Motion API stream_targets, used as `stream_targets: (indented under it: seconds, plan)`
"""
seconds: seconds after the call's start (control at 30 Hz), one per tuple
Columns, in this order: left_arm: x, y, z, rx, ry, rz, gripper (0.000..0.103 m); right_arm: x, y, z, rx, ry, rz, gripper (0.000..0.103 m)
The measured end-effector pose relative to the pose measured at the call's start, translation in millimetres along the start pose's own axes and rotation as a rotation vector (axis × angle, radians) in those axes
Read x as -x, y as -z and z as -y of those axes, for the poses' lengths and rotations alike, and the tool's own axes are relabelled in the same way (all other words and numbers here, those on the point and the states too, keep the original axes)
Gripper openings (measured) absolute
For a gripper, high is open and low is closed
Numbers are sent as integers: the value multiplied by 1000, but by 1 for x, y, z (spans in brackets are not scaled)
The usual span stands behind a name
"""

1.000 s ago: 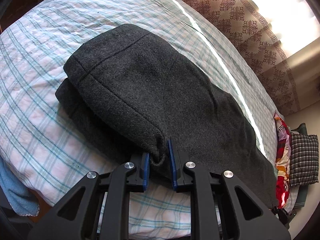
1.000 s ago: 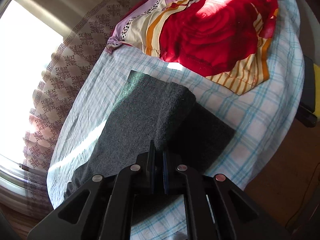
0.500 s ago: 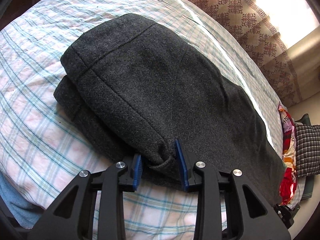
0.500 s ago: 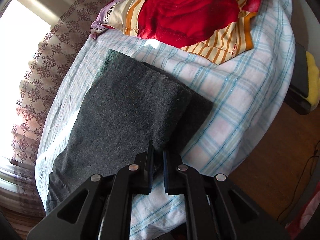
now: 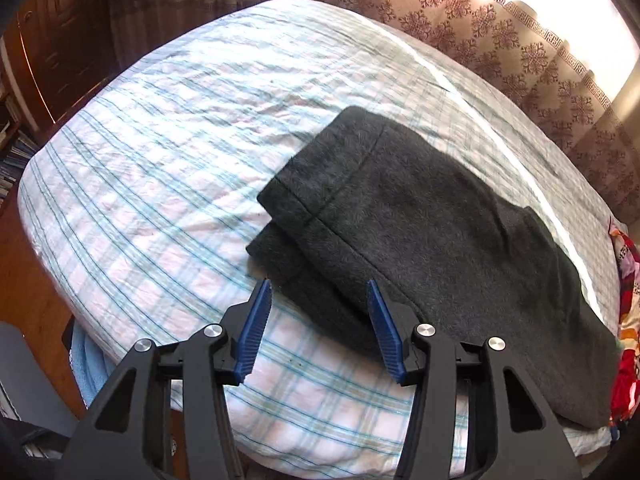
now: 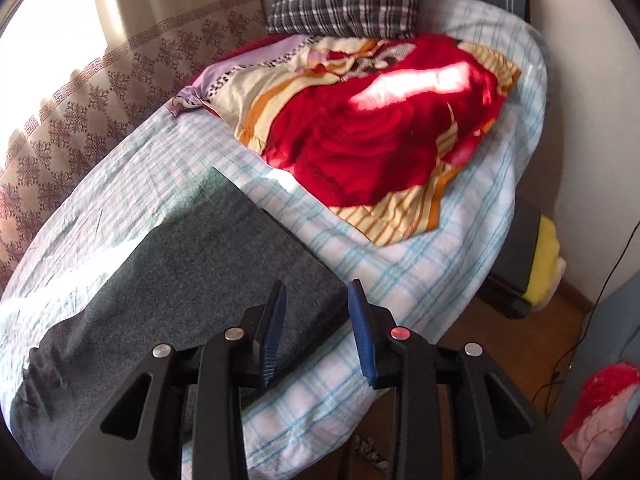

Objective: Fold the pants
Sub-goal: 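Open both grippers and withdraw from the folded trousers, then sweep both open grippers across the folded trousers to flatten them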

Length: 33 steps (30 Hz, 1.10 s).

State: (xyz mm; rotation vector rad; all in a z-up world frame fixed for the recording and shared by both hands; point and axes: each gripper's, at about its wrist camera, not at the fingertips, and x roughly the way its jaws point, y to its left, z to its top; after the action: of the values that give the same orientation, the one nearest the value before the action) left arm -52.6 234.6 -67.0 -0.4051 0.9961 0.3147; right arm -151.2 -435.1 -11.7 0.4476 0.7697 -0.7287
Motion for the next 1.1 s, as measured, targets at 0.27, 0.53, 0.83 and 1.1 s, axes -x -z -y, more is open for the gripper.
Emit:
stream_targets:
  seconds: [0.27, 0.53, 0.83, 1.1]
  plan:
    - [17, -13, 78, -228, 77, 194, 53, -31, 16, -81, 242, -94, -80, 44]
    - [-55, -1, 75, -269, -10, -39, 53, -74, 23, -38, 187, -67, -247, 43]
    - [-44, 37, 49, -302, -24, -115, 51, -68, 25, -38, 250, -1, -281, 37]
    - [-27, 26, 66, -352, -8, -58, 52, -45, 20, -125, 412, -106, -142, 40]
